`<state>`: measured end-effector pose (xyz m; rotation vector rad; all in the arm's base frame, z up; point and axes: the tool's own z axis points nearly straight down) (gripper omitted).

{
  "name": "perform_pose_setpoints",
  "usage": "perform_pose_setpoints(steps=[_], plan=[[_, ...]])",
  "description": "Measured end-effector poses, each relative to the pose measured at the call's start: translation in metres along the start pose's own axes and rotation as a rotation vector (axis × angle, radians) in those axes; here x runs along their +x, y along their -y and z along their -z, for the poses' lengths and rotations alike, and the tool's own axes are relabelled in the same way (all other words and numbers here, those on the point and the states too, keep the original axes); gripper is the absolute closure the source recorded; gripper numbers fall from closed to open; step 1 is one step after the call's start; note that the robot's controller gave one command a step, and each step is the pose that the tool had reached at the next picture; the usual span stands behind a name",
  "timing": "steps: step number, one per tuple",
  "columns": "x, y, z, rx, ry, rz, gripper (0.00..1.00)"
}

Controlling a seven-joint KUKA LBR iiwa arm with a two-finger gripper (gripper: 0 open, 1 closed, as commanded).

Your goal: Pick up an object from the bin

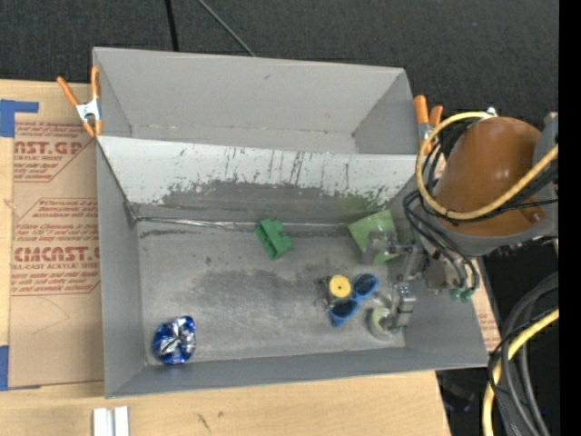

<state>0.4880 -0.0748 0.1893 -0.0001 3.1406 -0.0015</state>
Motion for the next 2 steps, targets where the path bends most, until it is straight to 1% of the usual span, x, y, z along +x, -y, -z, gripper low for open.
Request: perform_pose_setpoints(steps=[1,2], plan=[[-0.0346,-0.0076,-0.1221,-0.002,-0.005,-0.258,0.00],[-0.0357,-0.0066,-0.1192,-0.001,-0.001,-0.257,1.00]])
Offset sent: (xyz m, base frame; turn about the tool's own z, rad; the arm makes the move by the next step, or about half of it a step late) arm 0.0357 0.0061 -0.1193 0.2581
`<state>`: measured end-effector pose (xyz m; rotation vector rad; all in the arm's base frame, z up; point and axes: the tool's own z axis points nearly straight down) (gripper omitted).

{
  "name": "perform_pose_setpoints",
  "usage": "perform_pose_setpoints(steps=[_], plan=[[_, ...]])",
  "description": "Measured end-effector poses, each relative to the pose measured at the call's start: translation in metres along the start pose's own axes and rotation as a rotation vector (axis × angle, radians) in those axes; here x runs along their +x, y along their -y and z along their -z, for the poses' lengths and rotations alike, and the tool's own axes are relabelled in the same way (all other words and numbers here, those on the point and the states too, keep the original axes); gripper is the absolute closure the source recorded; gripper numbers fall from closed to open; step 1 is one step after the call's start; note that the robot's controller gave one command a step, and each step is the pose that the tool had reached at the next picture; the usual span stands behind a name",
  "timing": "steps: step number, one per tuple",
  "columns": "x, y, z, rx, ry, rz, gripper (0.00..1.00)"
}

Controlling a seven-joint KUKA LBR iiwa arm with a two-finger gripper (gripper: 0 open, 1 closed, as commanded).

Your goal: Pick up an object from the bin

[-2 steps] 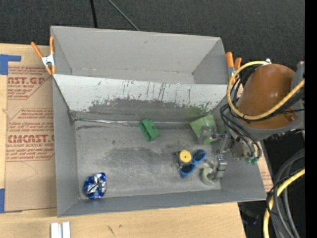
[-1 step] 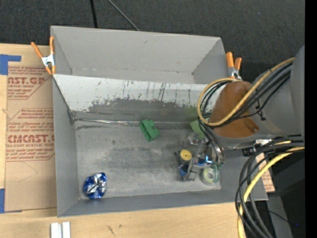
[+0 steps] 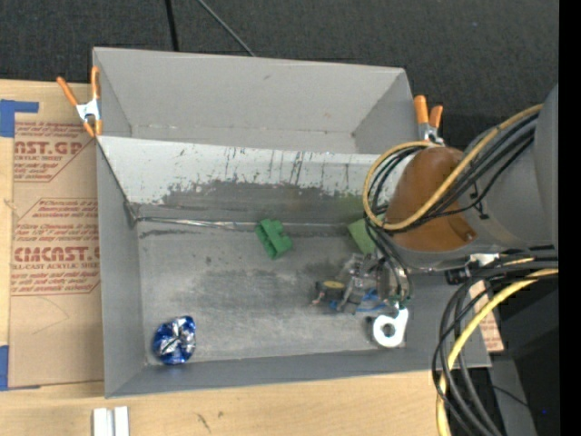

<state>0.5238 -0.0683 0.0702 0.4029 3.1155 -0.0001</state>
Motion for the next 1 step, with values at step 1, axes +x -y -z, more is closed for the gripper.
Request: perform_pose_setpoints(steps=[1], plan=[[-0.0096,0.0077,0.1632,-0.002,0.009,0.059,1.00]])
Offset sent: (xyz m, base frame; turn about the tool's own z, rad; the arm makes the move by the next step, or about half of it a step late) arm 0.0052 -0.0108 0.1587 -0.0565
